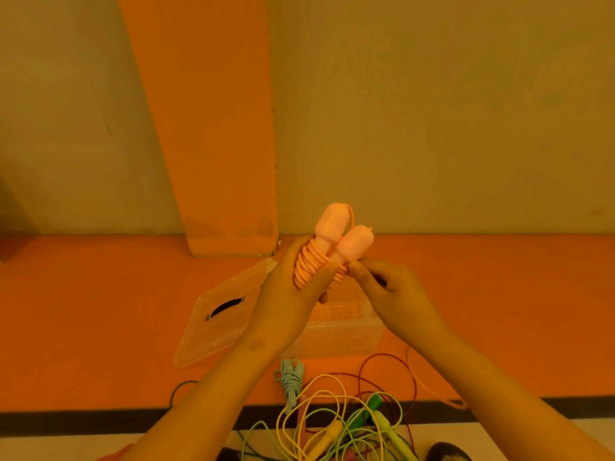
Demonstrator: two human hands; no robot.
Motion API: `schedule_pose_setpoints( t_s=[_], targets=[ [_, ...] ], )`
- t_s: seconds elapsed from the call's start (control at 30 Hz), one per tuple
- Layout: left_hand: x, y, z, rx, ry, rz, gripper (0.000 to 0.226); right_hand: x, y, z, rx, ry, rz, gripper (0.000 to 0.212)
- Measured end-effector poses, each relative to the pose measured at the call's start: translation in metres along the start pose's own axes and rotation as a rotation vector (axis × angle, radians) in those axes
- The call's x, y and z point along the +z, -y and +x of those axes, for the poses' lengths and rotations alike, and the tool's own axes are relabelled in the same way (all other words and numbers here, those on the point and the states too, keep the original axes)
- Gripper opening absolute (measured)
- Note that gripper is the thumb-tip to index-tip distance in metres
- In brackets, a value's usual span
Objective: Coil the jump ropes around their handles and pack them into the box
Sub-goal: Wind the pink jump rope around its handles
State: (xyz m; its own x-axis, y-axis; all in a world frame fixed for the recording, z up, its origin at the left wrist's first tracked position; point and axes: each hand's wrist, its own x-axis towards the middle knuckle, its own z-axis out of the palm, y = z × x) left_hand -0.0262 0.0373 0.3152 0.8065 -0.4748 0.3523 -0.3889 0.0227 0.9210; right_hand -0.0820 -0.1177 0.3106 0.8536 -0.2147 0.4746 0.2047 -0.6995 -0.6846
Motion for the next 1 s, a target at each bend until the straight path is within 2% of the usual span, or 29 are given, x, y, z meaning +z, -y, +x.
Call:
schedule_pose_setpoints(
  t_s=[0.13,0.27,0.33,0.43,0.53,0.6,0.8,1.0],
  targets=[
    [-0.003,0.009,0.002,-0.041,-0.052,0.112,0.036,-0.006,-0.002,-0.003,0.133,0.153,-0.190,0.008],
    [-0.017,0.017,0.010,-0.134,-0.109,0.192,0.030,-0.022,-0.004,-0.003,0.127,0.216,-0.382,0.008],
    [-0.020,0.023,0.009,-0.157,-0.030,0.356,0.031,-0.024,0.001,-0.005,0.000,0.206,-0.460,0.013],
    [-0.011,0.029,0.003,-0.155,0.200,0.538,0.038,-0.021,0.002,-0.005,-0.328,0.171,-0.604,0.028],
    [-0.005,0.026,-0.003,-0.164,0.432,0.591,0.033,-0.019,-0.003,-0.005,-0.490,0.247,-0.576,0.030],
    [-0.009,0.022,-0.003,-0.146,0.503,0.587,0.028,-0.018,-0.004,-0.005,-0.503,0.270,-0.520,0.025],
    [-0.007,0.013,-0.010,-0.187,0.618,0.374,0.035,-0.009,-0.002,-0.006,-0.390,0.337,-0.165,0.027],
    [-0.005,0.022,-0.015,-0.197,0.599,0.395,0.030,-0.007,-0.004,-0.005,-0.303,0.380,-0.123,0.022]
  ],
)
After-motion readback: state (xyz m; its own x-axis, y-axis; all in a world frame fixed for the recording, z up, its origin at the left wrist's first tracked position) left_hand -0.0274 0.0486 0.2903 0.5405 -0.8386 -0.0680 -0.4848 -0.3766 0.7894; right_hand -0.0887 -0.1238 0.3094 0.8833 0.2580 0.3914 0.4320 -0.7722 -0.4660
